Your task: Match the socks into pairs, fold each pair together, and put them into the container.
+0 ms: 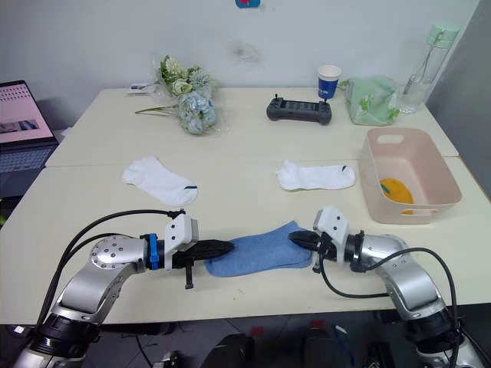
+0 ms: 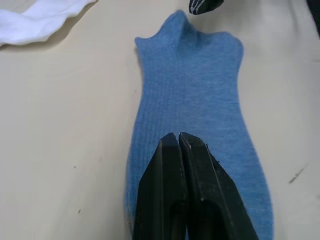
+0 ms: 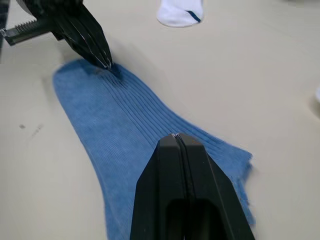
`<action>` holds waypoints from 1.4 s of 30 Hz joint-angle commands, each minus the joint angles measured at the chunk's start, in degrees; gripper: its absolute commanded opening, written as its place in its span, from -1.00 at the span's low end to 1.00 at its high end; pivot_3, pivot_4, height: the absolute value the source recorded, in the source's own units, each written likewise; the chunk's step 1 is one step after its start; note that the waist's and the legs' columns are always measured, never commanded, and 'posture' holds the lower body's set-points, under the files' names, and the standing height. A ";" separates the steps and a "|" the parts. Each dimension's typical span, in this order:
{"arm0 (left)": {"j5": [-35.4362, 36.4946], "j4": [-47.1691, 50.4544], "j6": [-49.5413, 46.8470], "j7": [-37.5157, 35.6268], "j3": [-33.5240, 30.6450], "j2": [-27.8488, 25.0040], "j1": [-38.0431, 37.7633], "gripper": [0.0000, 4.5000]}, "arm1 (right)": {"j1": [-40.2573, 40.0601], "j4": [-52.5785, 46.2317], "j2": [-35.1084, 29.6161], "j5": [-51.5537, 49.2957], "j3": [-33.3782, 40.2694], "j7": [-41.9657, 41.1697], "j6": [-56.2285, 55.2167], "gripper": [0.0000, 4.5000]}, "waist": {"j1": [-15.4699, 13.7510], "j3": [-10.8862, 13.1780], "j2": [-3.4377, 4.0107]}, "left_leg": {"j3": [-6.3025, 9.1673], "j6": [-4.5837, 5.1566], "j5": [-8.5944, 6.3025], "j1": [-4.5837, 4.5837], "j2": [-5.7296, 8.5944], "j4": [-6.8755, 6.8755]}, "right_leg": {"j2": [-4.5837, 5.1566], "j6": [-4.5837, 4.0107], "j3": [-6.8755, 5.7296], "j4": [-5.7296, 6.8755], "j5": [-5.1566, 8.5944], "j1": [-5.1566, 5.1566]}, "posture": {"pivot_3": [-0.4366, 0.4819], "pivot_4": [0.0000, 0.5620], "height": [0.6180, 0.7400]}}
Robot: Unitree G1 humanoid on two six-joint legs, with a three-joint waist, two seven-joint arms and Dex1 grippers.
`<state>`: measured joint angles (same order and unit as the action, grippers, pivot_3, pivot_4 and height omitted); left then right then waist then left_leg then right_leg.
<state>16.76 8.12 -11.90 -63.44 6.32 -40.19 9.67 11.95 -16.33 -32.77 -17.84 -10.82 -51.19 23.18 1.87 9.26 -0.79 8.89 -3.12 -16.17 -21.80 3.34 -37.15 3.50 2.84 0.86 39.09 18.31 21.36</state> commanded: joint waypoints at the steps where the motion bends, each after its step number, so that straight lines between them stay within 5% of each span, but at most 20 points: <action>1: -2.05 1.11 0.29 -0.66 1.37 -1.74 -1.07 -0.98 | -1.21 -1.17 -1.76 3.54 -3.30 -0.40 -0.25 -1.00 | -0.02 0.00 0.00 | 0.00 0.00 0.00 0.00 0.00 0.00 | 0.00 0.00 0.00 0.00 0.00 0.00 | -0.05 -0.47 1.00; 11: -5.30 -0.64 0.46 -1.20 1.44 -5.82 -2.95 -0.98 | -4.97 -1.63 -10.52 8.01 -2.79 -3.63 -5.10 -1.00 | -0.12 -0.01 -0.01 | -0.01 0.01 -0.01 0.02 0.01 -0.01 | -0.01 0.00 -0.01 0.00 0.00 -0.04 | -0.05 -0.47 1.00; 18: 1.28 1.84 0.09 -0.70 -2.44 -3.40 -2.89 -0.98 | -2.50 -6.08 -5.45 -6.67 7.02 -0.27 8.69 -1.00 | -0.11 -0.01 -0.01 | 0.00 0.01 -0.01 0.02 -0.02 0.01 | -0.01 0.00 -0.01 0.01 0.00 -0.04 | -0.05 -0.47 1.00; 21: 3.88 3.81 0.19 -1.15 -4.81 -3.30 -3.45 -0.72 | -2.31 -6.55 -4.61 -10.01 10.29 1.43 12.84 -0.73 | -0.15 -0.01 -0.01 | 0.06 0.01 0.00 -0.02 -0.01 0.00 | 0.01 0.00 0.00 -0.02 0.00 -0.03 | -0.05 -0.47 1.00; 30: 9.83 10.93 -5.15 0.37 -9.52 -3.87 -3.75 0.60 | -1.44 -4.42 -1.39 -6.09 7.06 9.33 16.14 0.71 | -0.10 -0.01 -0.01 | 0.01 0.01 -0.01 0.00 -0.01 0.03 | 0.09 0.00 0.00 -0.01 0.00 -0.02 | -0.05 -0.47 1.00; 31: 9.62 11.06 -5.16 0.52 -9.32 -3.81 -3.51 0.73 | -1.47 -3.85 -1.16 -5.60 6.30 9.41 16.02 0.71 | -0.09 -0.01 -0.01 | 0.01 0.01 0.00 0.00 -0.01 0.03 | 0.08 0.00 0.00 -0.01 0.00 -0.02 | -0.05 -0.47 1.00; 34: 8.97 10.89 -5.02 1.10 -8.75 -3.51 -3.25 0.73 | -1.53 -3.14 -1.57 -4.01 4.24 8.65 15.21 0.71 | -0.09 -0.01 -0.01 | -0.01 0.01 0.00 0.00 0.00 0.02 | 0.02 0.00 0.00 -0.01 0.00 -0.02 | -0.05 -0.47 1.00; 37: 7.81 10.16 -4.02 1.34 -8.19 -3.33 -3.65 0.76 | -1.35 -3.93 -1.52 -4.24 4.38 8.59 16.03 0.40 | -0.09 -0.01 -0.01 | -0.02 0.01 0.00 0.00 -0.01 0.02 | 0.01 0.00 0.01 -0.01 0.00 -0.01 | -0.05 -0.47 1.00; 42: 7.98 10.78 -4.78 2.18 -7.74 -2.74 -3.51 0.76 | -1.23 -3.62 -1.91 -3.91 5.12 9.14 16.92 -0.38 | -0.10 -0.01 -0.01 | -0.01 0.01 0.00 0.00 -0.01 0.02 | 0.00 0.00 0.01 -0.01 0.00 -0.01 | -0.05 -0.47 1.00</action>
<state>24.63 17.44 -16.95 -61.73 -1.75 -43.31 5.79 9.97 -18.48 -34.34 -21.48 -6.94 -42.25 40.03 1.77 9.25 -0.80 8.88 -3.12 -16.17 -21.81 3.33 -37.13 3.50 2.84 0.86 39.07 18.31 21.34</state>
